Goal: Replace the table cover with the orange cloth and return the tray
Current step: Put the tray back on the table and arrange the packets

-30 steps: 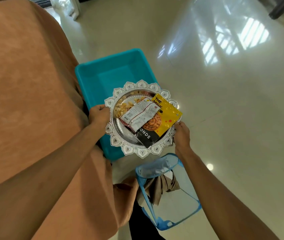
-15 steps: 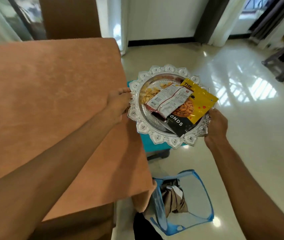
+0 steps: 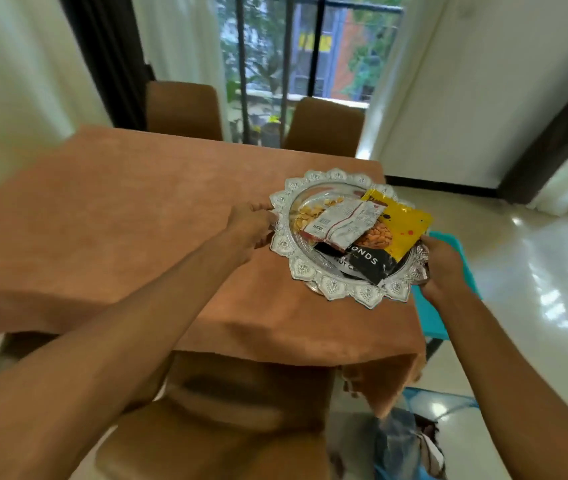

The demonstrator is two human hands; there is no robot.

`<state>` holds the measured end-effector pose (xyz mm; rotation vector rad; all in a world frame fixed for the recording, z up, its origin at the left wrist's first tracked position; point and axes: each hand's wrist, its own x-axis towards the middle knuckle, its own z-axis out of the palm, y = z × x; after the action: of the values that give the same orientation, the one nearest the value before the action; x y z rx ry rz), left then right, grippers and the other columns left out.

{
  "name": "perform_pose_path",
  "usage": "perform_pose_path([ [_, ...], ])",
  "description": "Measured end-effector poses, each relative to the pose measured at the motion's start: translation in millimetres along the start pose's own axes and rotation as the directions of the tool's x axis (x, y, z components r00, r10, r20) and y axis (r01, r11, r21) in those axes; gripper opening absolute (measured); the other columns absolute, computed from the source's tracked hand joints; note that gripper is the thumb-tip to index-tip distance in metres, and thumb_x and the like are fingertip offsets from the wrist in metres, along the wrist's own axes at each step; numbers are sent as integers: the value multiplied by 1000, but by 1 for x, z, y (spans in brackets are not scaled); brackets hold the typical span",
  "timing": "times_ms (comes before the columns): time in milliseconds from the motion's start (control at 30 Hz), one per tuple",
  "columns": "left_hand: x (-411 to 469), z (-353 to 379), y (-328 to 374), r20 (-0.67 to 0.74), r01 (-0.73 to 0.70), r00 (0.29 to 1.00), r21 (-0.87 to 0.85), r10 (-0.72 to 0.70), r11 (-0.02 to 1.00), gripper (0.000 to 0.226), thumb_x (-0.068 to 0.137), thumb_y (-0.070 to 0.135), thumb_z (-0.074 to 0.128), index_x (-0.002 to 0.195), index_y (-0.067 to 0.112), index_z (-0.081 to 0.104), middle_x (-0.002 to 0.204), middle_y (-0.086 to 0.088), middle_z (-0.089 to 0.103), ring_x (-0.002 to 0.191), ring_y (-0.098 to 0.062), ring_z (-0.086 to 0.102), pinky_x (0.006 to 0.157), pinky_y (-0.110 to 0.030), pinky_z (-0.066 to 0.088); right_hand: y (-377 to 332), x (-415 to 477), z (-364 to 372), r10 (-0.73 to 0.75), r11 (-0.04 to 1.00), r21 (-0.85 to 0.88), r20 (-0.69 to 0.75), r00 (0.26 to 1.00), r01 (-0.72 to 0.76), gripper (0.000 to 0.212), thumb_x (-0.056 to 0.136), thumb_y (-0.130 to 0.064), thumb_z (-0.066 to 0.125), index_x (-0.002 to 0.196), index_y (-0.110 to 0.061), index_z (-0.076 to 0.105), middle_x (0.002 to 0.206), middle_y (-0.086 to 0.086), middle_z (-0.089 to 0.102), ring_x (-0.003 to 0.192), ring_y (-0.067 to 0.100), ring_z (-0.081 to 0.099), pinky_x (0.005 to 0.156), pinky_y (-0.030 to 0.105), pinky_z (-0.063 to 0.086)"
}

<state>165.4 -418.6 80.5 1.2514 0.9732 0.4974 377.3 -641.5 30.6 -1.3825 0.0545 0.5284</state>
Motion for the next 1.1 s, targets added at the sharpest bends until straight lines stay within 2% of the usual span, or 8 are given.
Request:
perform_pose_path([
  [67, -16, -46, -2, -69, 15, 998, -3, -15, 1000, 23, 90, -6, 59, 94, 15, 67, 91, -7, 70, 67, -12, 64, 51, -23, 53, 15, -18, 34, 13, 1000, -18, 45, 999, -12, 27, 92, -15, 62, 115, -5, 71, 103, 15, 74, 85, 27, 73, 77, 42, 60],
  [167, -36, -114, -12, -168, 39, 985, -31, -43, 999, 23, 89, -8, 59, 96, 13, 66, 92, -7, 70, 70, -13, 63, 48, -21, 51, 39, -49, 86, 65, 993, -108, 170, 983, -47, 14, 94, -18, 62, 96, -13, 75, 95, 11, 77, 79, 25, 74, 74, 43, 60],
  [300, -46, -180, -24, -305, 59, 950, -49, -71, 997, 23, 88, -7, 62, 96, 14, 65, 93, -9, 69, 77, -17, 61, 65, -30, 53, 64, -68, 146, 101, 985, -164, 300, 949, -53, 15, 95, -17, 59, 100, -13, 73, 106, 15, 74, 85, 29, 72, 82, 46, 57],
  [400, -50, -211, -25, -380, 67, 921, -70, -89, 995, 26, 87, -10, 59, 89, 16, 64, 82, -7, 66, 73, -18, 59, 70, -34, 52, 75, -82, 183, 101, 984, -171, 310, 945, -49, 11, 92, -17, 62, 95, -15, 73, 100, 10, 76, 81, 24, 72, 81, 43, 58],
  [533, -45, -242, -31, -429, 83, 896, -90, -113, 993, 29, 87, -10, 57, 85, 18, 60, 83, -5, 64, 79, -19, 58, 82, -39, 52, 88, -92, 217, 112, 986, -157, 339, 934, -61, 13, 93, -13, 61, 83, -16, 69, 73, 0, 75, 69, 19, 69, 71, 37, 57],
  [700, -25, -271, -30, -430, 81, 897, -72, -104, 994, 27, 88, -10, 56, 84, 17, 59, 78, -4, 62, 68, -15, 56, 64, -28, 48, 104, -92, 248, 130, 984, -159, 343, 930, -79, 7, 81, -18, 62, 82, -17, 69, 93, 16, 74, 73, 26, 68, 71, 40, 56],
  [900, 46, -318, -20, -324, 92, 939, -74, -111, 993, 25, 89, -6, 58, 91, 18, 62, 83, -2, 65, 71, -12, 58, 61, -25, 50, 122, -86, 301, 94, 991, -114, 226, 970, -70, 21, 95, -10, 55, 76, -15, 62, 63, -1, 68, 50, 11, 65, 46, 22, 52],
  [1100, 119, -360, -2, -204, 90, 975, 3, -88, 996, 26, 86, -9, 60, 94, 15, 69, 84, -6, 68, 69, -14, 58, 58, -25, 50, 135, -78, 355, 60, 994, -95, 104, 993, -50, 14, 90, -8, 60, 78, -15, 63, 80, 9, 67, 58, 17, 64, 50, 25, 54],
])
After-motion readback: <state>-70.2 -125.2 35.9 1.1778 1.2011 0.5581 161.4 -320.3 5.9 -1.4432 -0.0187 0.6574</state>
